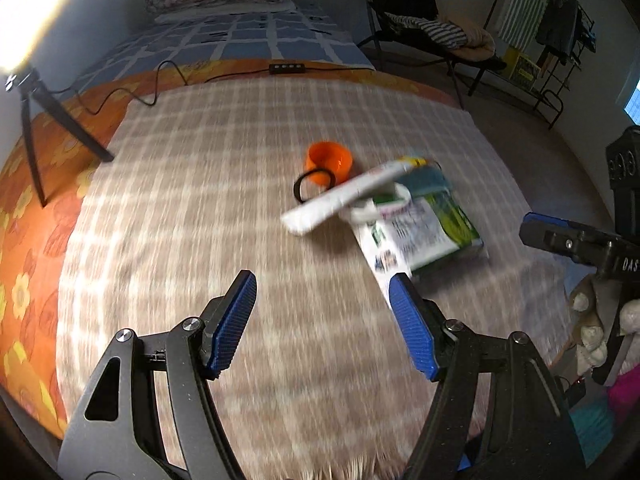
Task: Collect trash
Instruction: 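Grasp the white tube with the left tool while the right tool grasps the milk carton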
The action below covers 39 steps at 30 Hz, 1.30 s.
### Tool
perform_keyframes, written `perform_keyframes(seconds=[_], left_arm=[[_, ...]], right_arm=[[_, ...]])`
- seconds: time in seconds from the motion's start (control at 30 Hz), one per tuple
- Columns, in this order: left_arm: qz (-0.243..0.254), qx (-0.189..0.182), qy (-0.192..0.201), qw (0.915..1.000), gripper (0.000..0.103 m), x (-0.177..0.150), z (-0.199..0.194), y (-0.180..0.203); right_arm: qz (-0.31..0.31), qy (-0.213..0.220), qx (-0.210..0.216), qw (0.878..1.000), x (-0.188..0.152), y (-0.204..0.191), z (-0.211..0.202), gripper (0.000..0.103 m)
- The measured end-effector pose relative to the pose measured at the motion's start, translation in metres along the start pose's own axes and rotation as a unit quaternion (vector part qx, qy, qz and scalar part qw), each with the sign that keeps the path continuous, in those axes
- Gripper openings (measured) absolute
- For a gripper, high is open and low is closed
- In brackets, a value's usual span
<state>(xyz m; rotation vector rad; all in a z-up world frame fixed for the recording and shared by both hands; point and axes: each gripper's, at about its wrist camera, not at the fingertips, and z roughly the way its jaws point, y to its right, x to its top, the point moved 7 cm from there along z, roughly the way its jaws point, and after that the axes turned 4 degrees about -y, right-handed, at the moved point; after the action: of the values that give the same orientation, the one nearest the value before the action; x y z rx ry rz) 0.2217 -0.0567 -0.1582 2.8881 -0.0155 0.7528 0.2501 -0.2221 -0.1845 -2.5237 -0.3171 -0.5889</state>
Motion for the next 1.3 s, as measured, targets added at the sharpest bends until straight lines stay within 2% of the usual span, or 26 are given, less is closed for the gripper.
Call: perform_keyframes(seconds=[0.17, 0.2, 0.27, 0.37, 0.47, 0.53, 0.73, 0.77, 0.83, 0.87, 0.9, 1.03, 1.07, 1.1, 1.3], left_arm=[[0.012, -0.003, -0.004, 0.9999, 0.070, 0.020, 0.020, 0.001], [0.014, -0.003, -0.005, 0.9999, 0.065, 0.024, 0.025, 0.000], [0.020, -0.001, -0.010, 0.9997, 0.061, 0.029, 0.033, 0.000], [0.042, 0.010, -0.013, 0.9990, 0.061, 0.034, 0.045, 0.003], [0.065, 0.023, -0.017, 0.9975, 0.061, 0.036, 0.055, 0.006], [0.074, 0.027, -0.020, 0.9967, 0.054, 0.037, 0.061, 0.007], [0.069, 0.020, -0.034, 0.9969, 0.049, 0.034, 0.074, 0.004], [0.069, 0.019, -0.036, 0.9968, 0.041, 0.034, 0.075, 0.003], [0.067, 0.015, -0.038, 0.9969, 0.040, 0.033, 0.075, 0.002], [0.066, 0.013, -0.038, 0.9970, 0.036, 0.033, 0.075, 0.001], [0.065, 0.012, -0.039, 0.9971, 0.028, 0.032, 0.075, 0.000], [0.061, 0.007, -0.042, 0.9972, 0.020, 0.028, 0.074, -0.003], [0.060, 0.004, -0.043, 0.9973, 0.012, 0.027, 0.073, -0.004], [0.057, 0.002, -0.043, 0.9974, 0.010, 0.025, 0.072, -0.004], [0.057, -0.005, -0.043, 0.9974, 0.008, 0.015, 0.063, -0.006]], right_arm=[[0.001, -0.006, 0.015, 1.000, 0.028, 0.005, 0.023, 0.089], [-0.003, -0.010, 0.015, 1.000, 0.032, 0.004, 0.029, 0.087], [-0.010, -0.016, 0.014, 1.000, 0.037, 0.002, 0.038, 0.086], [-0.024, -0.034, 0.013, 0.999, 0.041, -0.003, 0.055, 0.082], [-0.026, -0.038, 0.012, 0.999, 0.047, -0.002, 0.065, 0.082], [-0.024, -0.040, 0.013, 0.999, 0.050, 0.000, 0.070, 0.082], [-0.026, -0.053, 0.009, 0.998, 0.053, 0.005, 0.084, 0.082], [-0.027, -0.058, 0.008, 0.998, 0.052, 0.006, 0.087, 0.082], [-0.028, -0.064, 0.008, 0.998, 0.049, 0.007, 0.089, 0.082], [-0.031, -0.067, 0.010, 0.997, 0.048, 0.008, 0.090, 0.082], [-0.034, -0.070, 0.011, 0.997, 0.047, 0.008, 0.089, 0.082], [-0.037, -0.083, 0.019, 0.996, 0.037, 0.009, 0.084, 0.082], [-0.039, -0.088, 0.023, 0.995, 0.033, 0.009, 0.082, 0.082], [-0.043, -0.095, 0.027, 0.994, 0.028, 0.008, 0.080, 0.082], [-0.065, -0.139, 0.039, 0.987, -0.009, 0.002, 0.077, 0.082]])
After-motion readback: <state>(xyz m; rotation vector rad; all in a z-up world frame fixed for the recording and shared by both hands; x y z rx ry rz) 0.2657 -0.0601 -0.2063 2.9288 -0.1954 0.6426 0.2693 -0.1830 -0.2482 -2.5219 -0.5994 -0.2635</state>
